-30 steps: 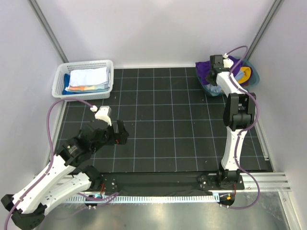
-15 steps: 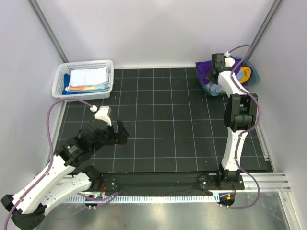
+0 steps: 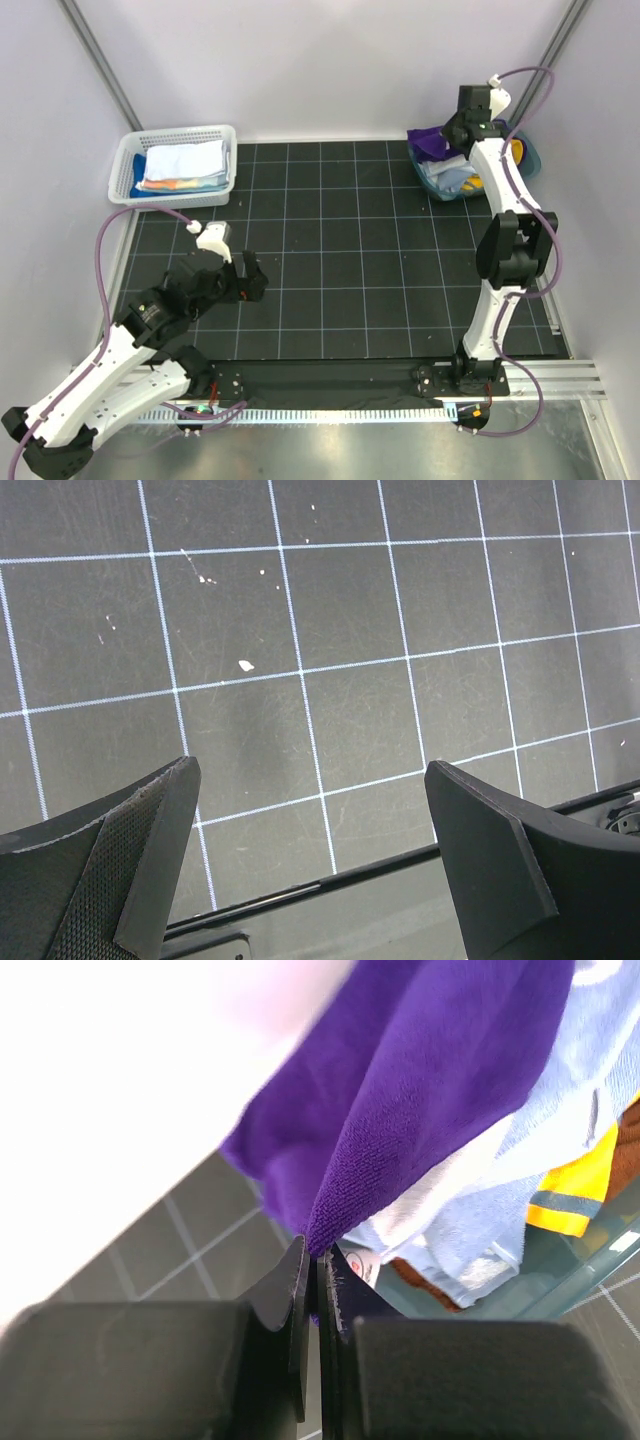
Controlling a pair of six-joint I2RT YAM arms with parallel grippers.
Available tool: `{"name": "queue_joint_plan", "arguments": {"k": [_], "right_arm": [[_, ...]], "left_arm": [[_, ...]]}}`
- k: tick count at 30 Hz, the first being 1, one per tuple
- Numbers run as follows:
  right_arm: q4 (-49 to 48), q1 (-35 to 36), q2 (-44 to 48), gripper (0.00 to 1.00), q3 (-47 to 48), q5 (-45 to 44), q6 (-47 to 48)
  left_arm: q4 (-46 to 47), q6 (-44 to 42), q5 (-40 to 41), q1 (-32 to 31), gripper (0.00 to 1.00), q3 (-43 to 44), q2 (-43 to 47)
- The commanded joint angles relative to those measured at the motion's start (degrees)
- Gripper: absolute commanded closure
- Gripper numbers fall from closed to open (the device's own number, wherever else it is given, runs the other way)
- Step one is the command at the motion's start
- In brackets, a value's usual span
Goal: Fold and stack the towels
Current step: Grab crumpled towel, then move the towel to the center of the board
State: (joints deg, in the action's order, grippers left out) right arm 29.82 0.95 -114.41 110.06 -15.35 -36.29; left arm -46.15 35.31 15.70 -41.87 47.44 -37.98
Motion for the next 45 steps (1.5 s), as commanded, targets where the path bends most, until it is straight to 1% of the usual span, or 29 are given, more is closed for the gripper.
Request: {"name": "queue_joint_plan", "arguments": {"k": [1, 4, 8, 10, 13, 15, 16, 17, 18, 21, 22, 23, 25, 26, 28, 29, 30, 33, 34, 35, 36, 37, 38, 39, 40, 41, 42, 44, 45], "right_arm": [[-0.29, 0.62, 5.95, 0.99, 2.88, 2.87, 0.61], [-0.03, 2.21, 8.4, 0.99, 2.88, 3.75, 1.57], [0.32, 6.51, 12.1, 0.99, 2.27, 3.23, 3.42], [0.67, 10.37, 13.59, 0.99, 1.65, 1.91, 4.38], [-0.9, 16.17, 17.81, 0.99, -2.29, 0.68, 4.39], [-2.57, 20.38, 21.85, 0.99, -8.08, 0.85, 3.16], [-4.49, 21.71, 23.25, 0.99, -10.46, 1.03, 2.81], [-5.64, 22.94, 24.49, 0.99, -15.09, 0.85, 1.68], [-6.87, 24.61, 27.2, 0.99, -17.49, 1.03, 1.23], [-9.43, 31.29, 31.51, 0.99, -25.4, 0.07, -0.35], [-10.83, 35.48, 32.66, 0.99, -27.42, -0.37, -0.79], [-11.62, 37.44, 33.8, 0.99, -31.71, -1.6, -1.32], [-13.12, 41.57, 37.04, 0.99, -35.69, -2.92, -2.99], [-13.39, 44.55, 38.28, 0.99, -40.06, -4.06, -3.86], [-16.36, 47.64, 42.32, 0.99, -45.78, -4.95, -7.29], [-16.81, 50.26, 43.56, 0.99, -50.95, -4.86, -8.87], [-17.08, 51.51, 44.35, 0.99, -53.09, -5.12, -9.75], [-13.57, 55.81, 48.3, 0.99, -60.03, -9.16, -13.27], [-13.04, 56.35, 49.97, 0.99, -61.96, -9.95, -15.54], [-12.51, 56.53, 52.86, 0.99, -65.38, -10.04, -16.69], [-12.07, 57.14, 54.71, 0.99, -66.8, -10.39, -18.01], [-9.46, 57.41, 56.39, 0.99, -67.78, -12.05, -18.98], [-7.43, 57.76, 60.23, 0.99, -69.26, -13.29, -20.56], [-5.24, 58.28, 62.27, 0.99, -69.89, -14.78, -21.44], [-1.04, 58.37, 64.21, 0.99, -70.59, -15.92, -22.32], [0.57, 58.46, 68.31, 0.99, -72.51, -17.33, -24.33], [3.02, 58.46, 69.92, 0.99, -73.66, -17.34, -25.4], [4.62, 58.46, 72.39, 0.99, -76.73, -16.21, -28.29], [5.24, 58.46, 73.36, 0.99, -77.79, -15.68, -29.44]], "left_arm": [[0.8, -0.24, 1.35, 0.12, 0.0, 0.11, 0.62], [0.71, -0.15, 1.43, 0.12, 0.0, 0.11, 0.8], [0.71, -0.15, 1.7, 0.12, 0.0, 0.19, 0.71], [0.45, -0.15, 1.96, 0.21, 0.01, 0.2, 0.71], [0.36, -0.07, 2.57, 0.12, 0.01, 0.28, 0.54], [0.01, 0.2, 3.54, 0.12, 0.0, 0.46, 0.54], [-0.43, 0.46, 3.98, 0.03, 0.01, 0.55, 0.62], [-0.61, 0.64, 4.59, 0.12, 0.01, 0.55, 0.62], [-0.87, 1.42, 5.9, 0.12, 0.0, 0.81, 0.71], [-1.75, 3.26, 7.84, 0.12, 0.01, 1.69, 0.89], [-1.92, 4.06, 8.02, 0.12, 0.0, 1.95, 0.97], [-1.93, 4.76, 8.2, 0.12, 0.01, 2.13, 0.97], [-1.05, 6.95, 8.64, 0.21, 0.0, 2.13, 0.97], [-0.61, 7.49, 8.73, 0.21, 0.0, 1.96, 0.8], [0.97, 8.72, 8.82, 0.12, 0.0, 0.99, -0.16], [1.58, 9.25, 8.64, 0.12, 0.01, 0.47, -0.95], [2.29, 9.6, 8.29, 0.12, 0.0, -0.15, -1.48], [6.85, 11.0, 4.78, 0.03, 0.01, -3.49, -5.08], [10.52, 11.53, 3.38, 0.12, 0.02, -4.63, -6.4], [12.56, 12.49, 0.93, 0.03, 0.03, -6.9, -8.93], [15.27, 13.11, -0.75, 0.03, 0.04, -8.05, -10.7], [17.39, 13.55, -2.33, 0.03, 0.06, -8.67, -12.37], [21.67, 14.25, -3.65, 0.03, 0.09, -9.29, -16.3], [23.46, 14.43, -6.1, -0.06, 0.11, -9.9, -18.25], [25.13, 14.7, -6.91, -0.14, 0.11, -10.0, -20.1], [28.97, 14.44, -7.7, -0.32, 0.12, -10.09, -24.12], [30.58, 14.18, -7.71, -0.76, 0.12, -9.91, -25.9], [34.96, 13.12, -7.88, -0.93, 0.14, -8.86, -30.12], [36.03, 11.9, -7.97, -0.94, 0.14, -6.94, -34.58]]}}
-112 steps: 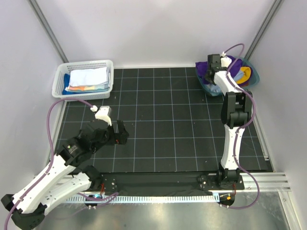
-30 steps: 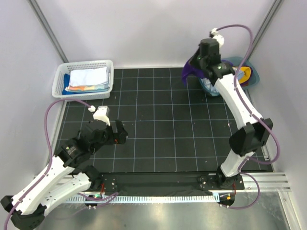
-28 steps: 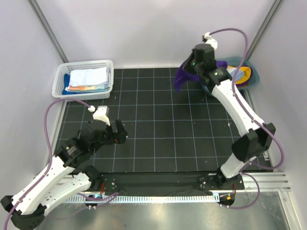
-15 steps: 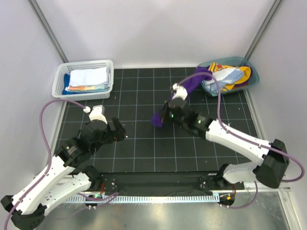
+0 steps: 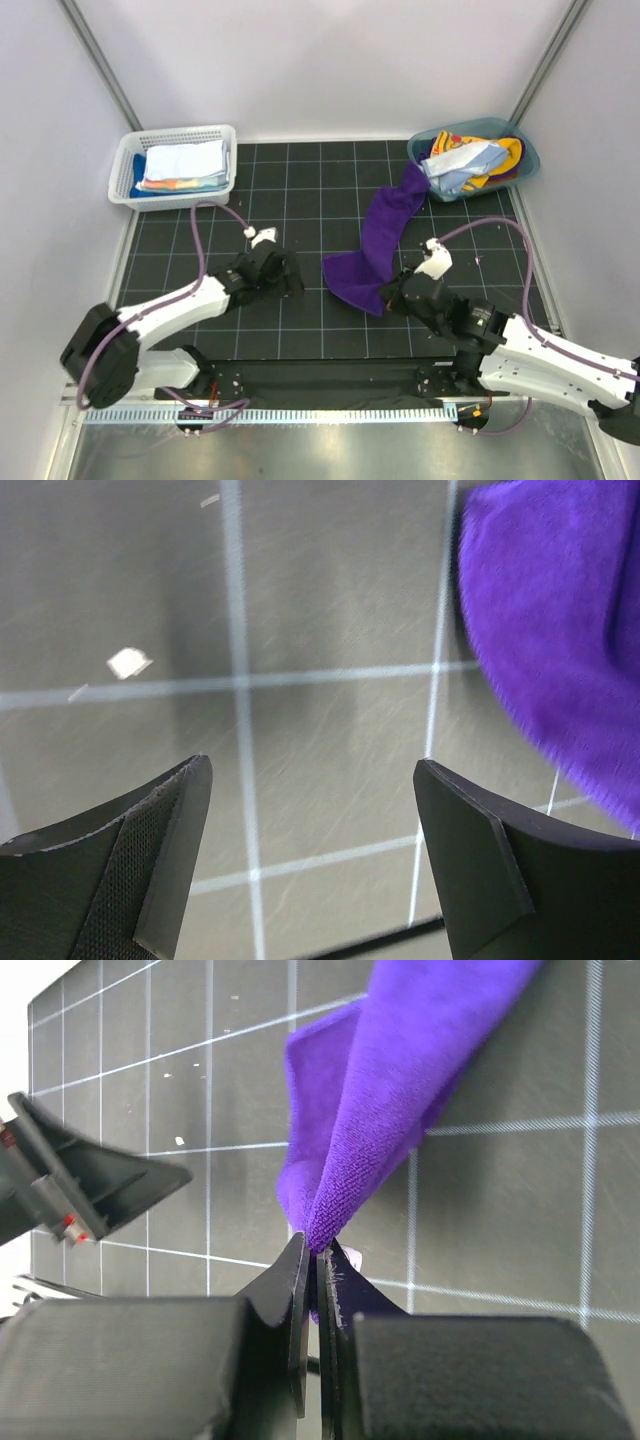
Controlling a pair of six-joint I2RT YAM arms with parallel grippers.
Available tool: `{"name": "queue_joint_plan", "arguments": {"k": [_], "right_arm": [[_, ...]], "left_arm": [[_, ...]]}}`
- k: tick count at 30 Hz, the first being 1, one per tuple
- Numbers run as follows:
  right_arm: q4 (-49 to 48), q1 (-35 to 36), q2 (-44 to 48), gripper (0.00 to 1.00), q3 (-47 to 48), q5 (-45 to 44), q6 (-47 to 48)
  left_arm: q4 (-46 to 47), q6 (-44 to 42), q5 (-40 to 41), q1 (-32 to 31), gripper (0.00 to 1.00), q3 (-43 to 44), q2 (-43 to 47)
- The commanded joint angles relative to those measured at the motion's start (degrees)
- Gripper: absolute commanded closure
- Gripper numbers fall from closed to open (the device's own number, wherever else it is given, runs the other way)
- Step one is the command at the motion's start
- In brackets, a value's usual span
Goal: Fold and stack the towels
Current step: Move the towel to the center of the board
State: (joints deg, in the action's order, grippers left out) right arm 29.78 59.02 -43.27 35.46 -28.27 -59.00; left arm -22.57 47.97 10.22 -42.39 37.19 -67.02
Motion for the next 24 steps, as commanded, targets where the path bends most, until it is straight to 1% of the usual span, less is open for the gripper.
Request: {"name": "queue_joint_plan", "arguments": {"k": [1, 2, 3, 4, 6, 7, 9, 10, 13, 15, 16, 18, 19, 20, 22, 24], "right_arm": [[6.25, 0.39, 2.39, 0.99, -4.25, -2.32, -7.78], [6.43, 0.39, 2.57, 0.99, -6.0, -1.44, -8.58], [6.43, 0.39, 2.75, 0.99, -6.72, -1.0, -9.72], [6.52, 0.39, 2.84, 0.99, -7.33, -0.73, -10.34], [6.69, 0.39, 3.45, 0.99, -8.65, -0.56, -11.04], [7.04, 0.39, 4.06, 0.99, -8.83, -0.9, -11.13], [8.01, 0.48, 4.33, 0.99, -9.01, -1.96, -11.22], [9.14, 0.48, 4.5, 0.99, -9.01, -2.22, -11.31], [10.82, 0.39, 5.21, 0.99, -9.36, -3.1, -11.75], [11.09, 0.39, 6.09, 0.98, -10.15, -3.19, -11.92], [11.0, 0.48, 6.26, 0.98, -10.67, -3.02, -12.1], [11.35, 0.48, 6.96, 0.98, -10.94, -3.1, -12.36], [11.53, 0.48, 7.14, 0.98, -11.03, -3.37, -12.36], [11.7, 0.39, 7.32, 0.98, -11.03, -3.28, -12.36], [12.05, 0.48, 7.76, 0.96, -11.03, -3.54, -12.45], [11.97, 0.48, 7.58, 0.94, -11.03, -3.72, -12.02]], "left_arm": [[13.33, -1.38, -2.57, -0.41, 0.14, 4.37, -7.75], [14.47, -1.82, -2.66, -0.32, 0.14, 5.17, -9.86], [16.66, -2.69, -3.7, -0.32, 0.15, 7.52, -14.75], [17.29, -2.88, -4.32, -0.41, 0.16, 8.76, -16.98], [19.56, -3.23, -6.6, -0.41, 0.2, 11.4, -21.9], [20.19, -2.88, -8.35, -0.41, 0.21, 13.42, -25.92], [21.94, -2.61, -8.9, -0.32, 0.23, 14.4, -28.5], [24.65, -2.27, -9.16, -0.41, 0.23, 14.66, -30.34], [24.94, -3.05, -8.64, -0.41, 0.23, 17.38, -33.77], [24.07, -3.4, -7.67, -0.41, 0.25, 19.67, -35.54], [22.93, -3.4, -7.5, -0.41, 0.29, 20.37, -36.33], [22.74, -3.06, -6.97, -0.41, 0.34, 21.78, -38.26], [21.09, -2.7, -6.53, -0.41, 0.35, 21.96, -38.62], [20.73, -2.27, -6.18, -0.32, 0.39, 21.79, -38.53], [20.63, -2.0, -5.3, -0.41, 0.44, 20.91, -37.92], [20.55, -1.65, -5.03, -0.41, 0.53, 20.12, -36.78]]}}
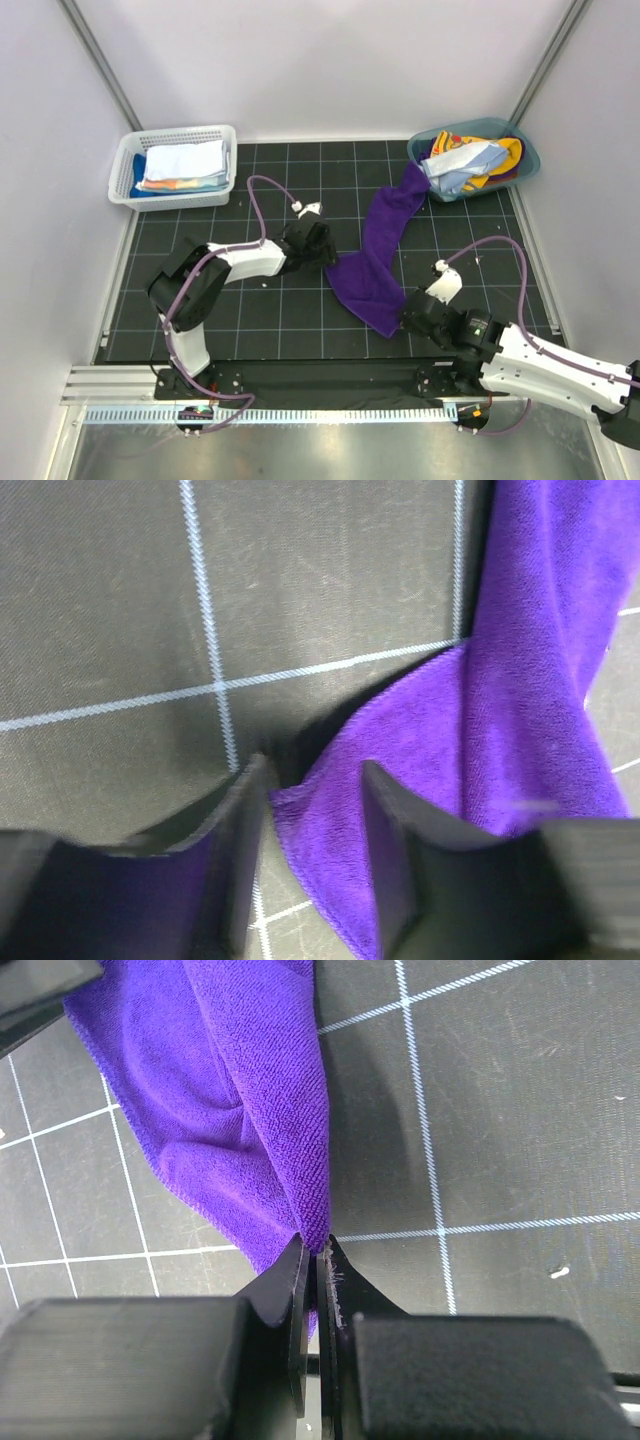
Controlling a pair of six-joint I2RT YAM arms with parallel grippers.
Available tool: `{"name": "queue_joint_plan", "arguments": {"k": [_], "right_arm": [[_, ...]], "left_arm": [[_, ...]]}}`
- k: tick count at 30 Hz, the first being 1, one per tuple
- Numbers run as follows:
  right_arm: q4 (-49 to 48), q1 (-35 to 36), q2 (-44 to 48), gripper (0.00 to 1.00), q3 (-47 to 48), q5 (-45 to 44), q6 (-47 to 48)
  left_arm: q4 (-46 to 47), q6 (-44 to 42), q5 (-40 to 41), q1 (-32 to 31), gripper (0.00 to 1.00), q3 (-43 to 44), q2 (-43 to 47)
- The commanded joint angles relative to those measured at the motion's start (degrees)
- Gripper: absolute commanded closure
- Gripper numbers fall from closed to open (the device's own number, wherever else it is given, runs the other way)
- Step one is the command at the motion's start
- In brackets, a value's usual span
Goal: Fold and stack the towels
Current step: Move the towel to the center of the board, then flatten out the crumpled towel
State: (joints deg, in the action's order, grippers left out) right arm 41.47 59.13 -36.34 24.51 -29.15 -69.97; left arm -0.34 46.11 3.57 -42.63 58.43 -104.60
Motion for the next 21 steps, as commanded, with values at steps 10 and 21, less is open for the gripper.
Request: {"name": "queue_joint_plan", "arguments": {"k": [10, 21], "right_arm": [[-9.03, 0.28, -10.49, 0.85, -1.22, 1.63, 2.03], [-13.35, 0.54, -20.35, 0.47, 0.18, 4.53, 6.25]], "left_arm": [[-3.43, 0.56, 6.44, -0.17, 1.0, -9.64, 11.41], [-7.57, 4.87, 13.65, -0.17, 1.0, -24.94, 28.57]]}}
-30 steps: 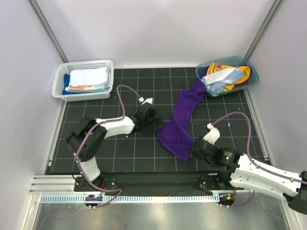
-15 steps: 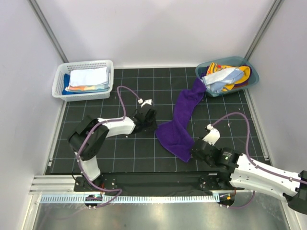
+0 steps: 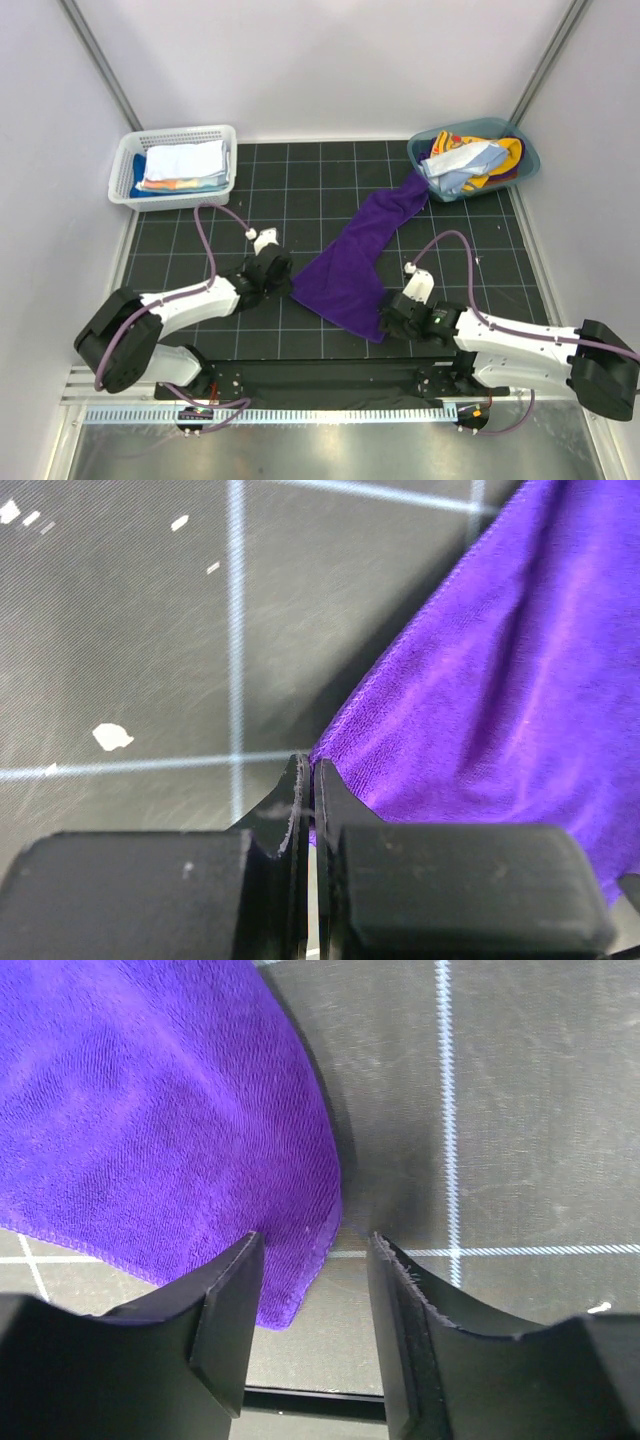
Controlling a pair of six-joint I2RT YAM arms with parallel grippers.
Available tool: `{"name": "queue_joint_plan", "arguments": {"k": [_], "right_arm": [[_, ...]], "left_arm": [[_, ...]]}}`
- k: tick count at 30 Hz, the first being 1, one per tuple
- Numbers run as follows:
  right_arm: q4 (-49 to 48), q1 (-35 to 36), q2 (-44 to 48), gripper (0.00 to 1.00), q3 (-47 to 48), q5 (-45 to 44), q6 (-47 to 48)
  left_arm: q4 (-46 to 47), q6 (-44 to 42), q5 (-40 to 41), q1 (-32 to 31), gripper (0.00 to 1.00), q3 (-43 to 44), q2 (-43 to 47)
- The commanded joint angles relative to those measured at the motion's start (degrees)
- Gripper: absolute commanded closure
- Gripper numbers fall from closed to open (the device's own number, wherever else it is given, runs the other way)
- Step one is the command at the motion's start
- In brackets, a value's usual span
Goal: Fold and stack the towels
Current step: Flatten out the crumpled towel
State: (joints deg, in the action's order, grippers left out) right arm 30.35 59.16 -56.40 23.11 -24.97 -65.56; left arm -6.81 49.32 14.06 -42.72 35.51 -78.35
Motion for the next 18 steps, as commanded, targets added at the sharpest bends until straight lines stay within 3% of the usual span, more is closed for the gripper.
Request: {"name": "queue_joint_plan", "arguments": {"k": [1, 13, 18], "right_arm": [[-1.96, 0.78, -0.2, 0.46, 1.84, 0.36, 1.93], [0.85, 10.88, -2.57, 0.46, 3.25, -1.31, -6.93], [1.47, 14.75, -9.07, 0.45, 5.01, -3.15, -9.49]], "left_arm": [[-1.1, 1.74, 3.42, -0.08, 1.0, -2.37, 2.67], [-0.4, 0.96, 2.81, 0.0, 1.0, -3.08, 2.23], [-0.05, 0.6, 2.63, -0.08, 1.0, -3.25, 1.97]]}}
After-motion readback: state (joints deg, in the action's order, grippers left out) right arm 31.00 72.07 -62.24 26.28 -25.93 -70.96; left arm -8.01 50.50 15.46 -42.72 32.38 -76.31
